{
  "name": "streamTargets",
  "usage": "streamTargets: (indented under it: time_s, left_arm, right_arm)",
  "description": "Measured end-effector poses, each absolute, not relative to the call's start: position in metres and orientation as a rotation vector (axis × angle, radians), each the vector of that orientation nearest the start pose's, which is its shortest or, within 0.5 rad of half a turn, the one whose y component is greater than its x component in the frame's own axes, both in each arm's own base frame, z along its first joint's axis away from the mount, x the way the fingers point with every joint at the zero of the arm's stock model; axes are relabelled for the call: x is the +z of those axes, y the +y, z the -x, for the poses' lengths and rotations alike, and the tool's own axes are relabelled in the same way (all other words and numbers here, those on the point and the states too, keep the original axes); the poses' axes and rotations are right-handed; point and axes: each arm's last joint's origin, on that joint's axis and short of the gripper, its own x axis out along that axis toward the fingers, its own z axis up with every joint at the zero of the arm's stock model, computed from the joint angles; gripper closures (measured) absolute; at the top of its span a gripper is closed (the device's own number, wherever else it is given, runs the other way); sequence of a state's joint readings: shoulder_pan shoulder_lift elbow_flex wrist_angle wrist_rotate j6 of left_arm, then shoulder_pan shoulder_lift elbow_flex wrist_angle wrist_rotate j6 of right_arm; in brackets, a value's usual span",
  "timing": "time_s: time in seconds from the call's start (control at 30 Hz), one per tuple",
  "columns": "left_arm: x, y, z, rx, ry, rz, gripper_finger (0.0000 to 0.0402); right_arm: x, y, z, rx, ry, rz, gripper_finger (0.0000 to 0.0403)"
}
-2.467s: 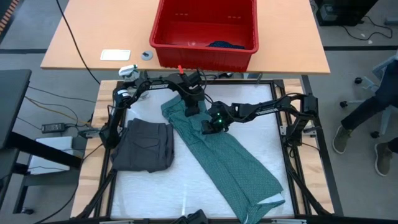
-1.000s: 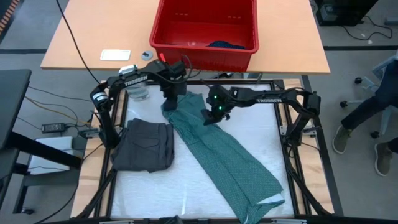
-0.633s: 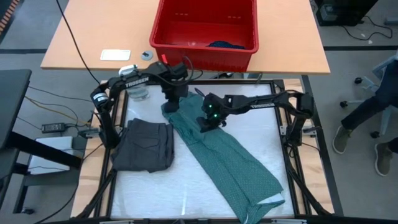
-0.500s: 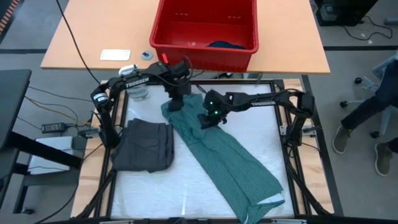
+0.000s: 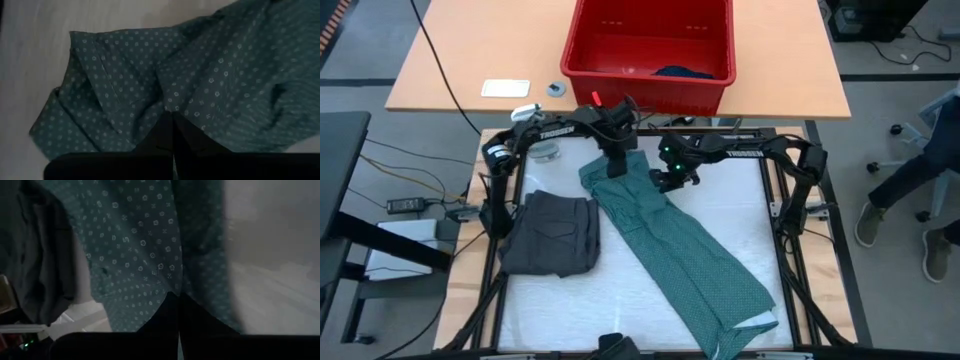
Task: Fold Laundry from Bin
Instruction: Fold the green polo shirt on the table
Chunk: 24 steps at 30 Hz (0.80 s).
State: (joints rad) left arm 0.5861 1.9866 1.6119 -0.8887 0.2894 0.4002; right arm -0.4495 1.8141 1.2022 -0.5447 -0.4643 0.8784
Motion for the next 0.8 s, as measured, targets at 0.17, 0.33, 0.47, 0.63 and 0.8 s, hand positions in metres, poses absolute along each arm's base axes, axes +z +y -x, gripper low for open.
streamTargets:
  time_s: [0.17,0.33,0.47,0.63,0.8]
  left_arm:
    - [0.211,0.222,-0.349,0.049,1.137,0.195,0.0401]
    - [0.221,0.221,-0.348,0.066,1.11,0.176,0.0401]
    - [0.236,0.22,-0.343,0.1,1.086,0.161,0.0401]
    - [0.239,0.223,-0.346,0.108,1.04,0.124,0.0401]
    - [0.213,0.226,-0.351,0.091,1.11,0.16,0.038]
  right_arm:
    - [0.181,-0.146,-0.322,-0.474,1.041,-1.306,0.0397]
    - [0.181,-0.135,-0.327,-0.453,1.057,-1.291,0.0396]
    - [0.181,-0.128,-0.33,-0.467,1.064,-1.262,0.0396]
    - [0.18,-0.129,-0.329,-0.52,1.056,-1.227,0.0395]
    - [0.177,-0.138,-0.325,-0.537,1.04,-1.213,0.0385]
